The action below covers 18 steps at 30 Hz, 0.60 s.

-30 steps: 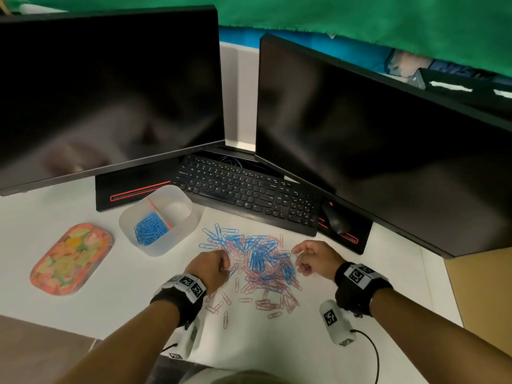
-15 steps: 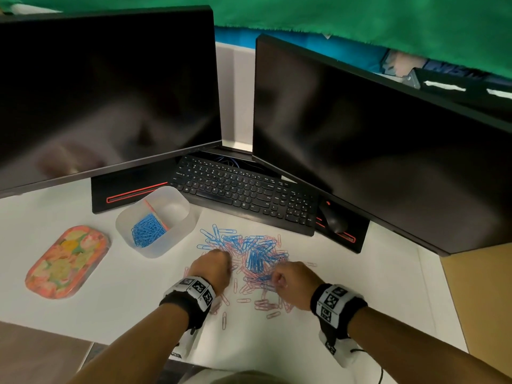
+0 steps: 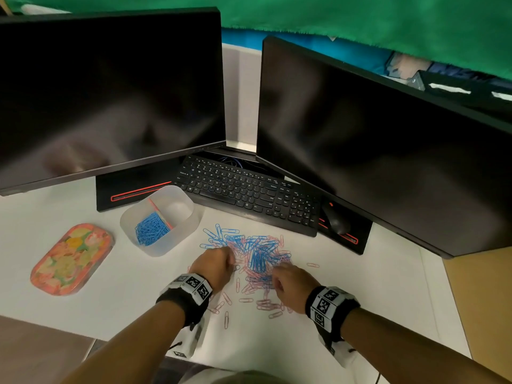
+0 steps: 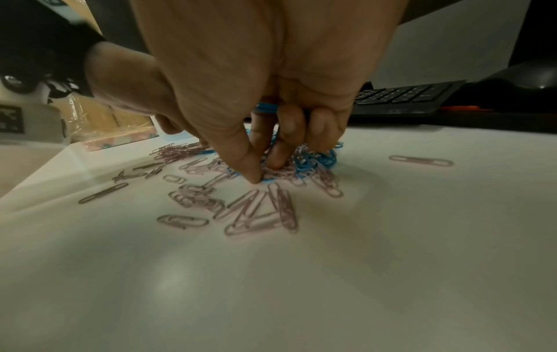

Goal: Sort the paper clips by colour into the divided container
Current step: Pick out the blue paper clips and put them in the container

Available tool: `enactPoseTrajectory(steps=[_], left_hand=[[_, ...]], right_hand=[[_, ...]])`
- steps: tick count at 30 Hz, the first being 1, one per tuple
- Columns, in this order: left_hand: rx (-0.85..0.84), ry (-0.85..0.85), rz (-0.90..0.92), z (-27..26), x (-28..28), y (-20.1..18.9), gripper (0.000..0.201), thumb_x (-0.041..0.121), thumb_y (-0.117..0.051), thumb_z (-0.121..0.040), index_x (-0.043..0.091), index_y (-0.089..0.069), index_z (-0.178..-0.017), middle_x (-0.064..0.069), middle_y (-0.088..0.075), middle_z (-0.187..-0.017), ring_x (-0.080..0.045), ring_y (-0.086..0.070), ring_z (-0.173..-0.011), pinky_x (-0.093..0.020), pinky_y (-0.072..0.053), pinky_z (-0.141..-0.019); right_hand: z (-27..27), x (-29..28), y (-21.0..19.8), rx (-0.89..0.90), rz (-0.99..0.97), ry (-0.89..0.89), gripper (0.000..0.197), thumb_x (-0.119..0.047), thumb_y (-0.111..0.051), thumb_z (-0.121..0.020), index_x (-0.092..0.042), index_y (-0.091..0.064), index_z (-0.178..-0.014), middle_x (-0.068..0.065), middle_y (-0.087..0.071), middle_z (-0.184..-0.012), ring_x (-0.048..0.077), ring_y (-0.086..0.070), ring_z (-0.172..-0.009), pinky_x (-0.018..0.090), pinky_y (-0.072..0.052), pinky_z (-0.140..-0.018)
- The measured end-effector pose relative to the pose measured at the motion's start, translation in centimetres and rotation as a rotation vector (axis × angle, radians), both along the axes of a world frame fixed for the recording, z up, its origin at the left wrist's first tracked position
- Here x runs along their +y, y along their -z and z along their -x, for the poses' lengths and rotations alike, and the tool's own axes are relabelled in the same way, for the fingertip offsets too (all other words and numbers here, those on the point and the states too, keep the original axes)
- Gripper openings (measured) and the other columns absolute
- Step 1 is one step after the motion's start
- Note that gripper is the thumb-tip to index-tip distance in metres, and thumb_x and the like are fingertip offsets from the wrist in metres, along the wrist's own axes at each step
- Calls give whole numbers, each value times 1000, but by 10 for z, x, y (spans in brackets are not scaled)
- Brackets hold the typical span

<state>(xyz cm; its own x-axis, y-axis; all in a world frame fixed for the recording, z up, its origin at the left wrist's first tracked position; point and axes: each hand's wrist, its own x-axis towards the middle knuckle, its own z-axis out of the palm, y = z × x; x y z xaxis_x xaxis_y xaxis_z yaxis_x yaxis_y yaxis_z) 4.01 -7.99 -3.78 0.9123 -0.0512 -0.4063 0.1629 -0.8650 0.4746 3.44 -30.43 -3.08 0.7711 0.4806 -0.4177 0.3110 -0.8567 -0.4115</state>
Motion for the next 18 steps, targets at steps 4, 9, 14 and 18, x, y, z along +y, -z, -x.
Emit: enactPoseTrajectory(steps=[4, 9, 14, 18], left_hand=[[3, -57, 99, -2, 2, 1, 18, 13, -55, -87, 28, -64, -93, 0, -68, -92, -22, -64, -88, -22, -46, -77], [17, -89, 207, -5, 3, -1, 23, 12, -56, -88, 26, -74, -91, 6, -71, -95, -11, -61, -87, -17, -42, -78], [30, -196, 310, -4, 11, -2, 23, 6, -58, -87, 22, -73, -90, 7, -70, -94, -10, -62, -90, -16, -42, -83], [-27, -277, 400, -1, 14, -3, 22, 3, -63, -83, 25, -68, -86, 7, -71, -87, -10, -65, -86, -17, -48, -82]], right_hand=[[2, 1, -1, -6, -26, -15, 17, -6, -48, -86, -22, -44, -82, -1, -48, -89, 19, -47, -78, 27, -37, -68], [1, 3, -1, 41, -10, 19, 21, -1, -49, -83, -22, -44, -83, -3, -47, -89, 19, -47, -79, 28, -40, -71], [-2, -2, 0, 71, 6, 58, 21, -2, -49, -84, -23, -47, -86, 2, -53, -97, 18, -48, -84, 29, -43, -76], [-3, -6, 2, 80, -11, 101, 15, -6, -51, -85, -15, -60, -93, 3, -60, -101, 19, -54, -87, 28, -48, -80]])
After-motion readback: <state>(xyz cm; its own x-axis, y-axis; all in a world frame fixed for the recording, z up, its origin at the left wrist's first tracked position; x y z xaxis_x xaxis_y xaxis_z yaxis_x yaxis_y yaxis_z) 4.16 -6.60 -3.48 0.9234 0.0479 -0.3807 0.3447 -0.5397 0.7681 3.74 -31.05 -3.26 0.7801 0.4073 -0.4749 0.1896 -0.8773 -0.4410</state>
